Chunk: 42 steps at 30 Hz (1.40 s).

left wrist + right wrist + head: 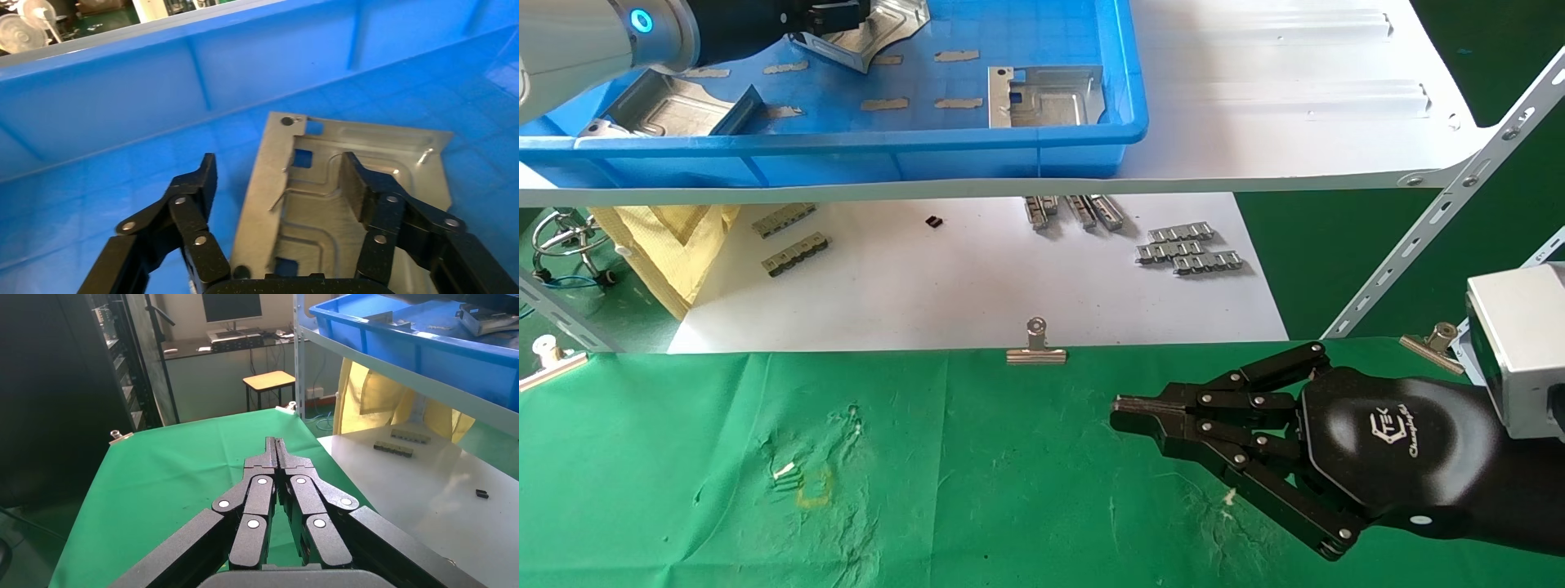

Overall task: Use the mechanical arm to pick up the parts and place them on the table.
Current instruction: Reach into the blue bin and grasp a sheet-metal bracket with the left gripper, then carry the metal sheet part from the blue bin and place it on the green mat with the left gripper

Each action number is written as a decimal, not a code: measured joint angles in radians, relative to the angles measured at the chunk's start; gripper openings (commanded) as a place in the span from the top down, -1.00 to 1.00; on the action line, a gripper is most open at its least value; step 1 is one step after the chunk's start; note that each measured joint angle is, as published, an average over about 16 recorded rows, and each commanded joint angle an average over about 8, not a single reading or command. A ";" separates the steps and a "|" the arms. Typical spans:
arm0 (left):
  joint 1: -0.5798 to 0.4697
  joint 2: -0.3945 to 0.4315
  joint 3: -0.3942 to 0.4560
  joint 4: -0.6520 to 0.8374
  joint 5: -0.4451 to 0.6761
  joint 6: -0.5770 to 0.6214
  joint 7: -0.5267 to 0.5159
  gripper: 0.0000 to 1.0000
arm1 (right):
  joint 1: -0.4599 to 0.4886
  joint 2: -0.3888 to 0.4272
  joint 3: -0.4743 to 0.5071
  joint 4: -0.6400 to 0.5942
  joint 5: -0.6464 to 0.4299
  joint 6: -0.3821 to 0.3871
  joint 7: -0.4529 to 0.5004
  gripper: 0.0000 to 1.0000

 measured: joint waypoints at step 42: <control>0.030 -0.241 -0.080 -0.178 -0.146 0.708 0.308 1.00 | 0.000 0.000 0.000 0.000 0.000 0.000 0.000 -1.00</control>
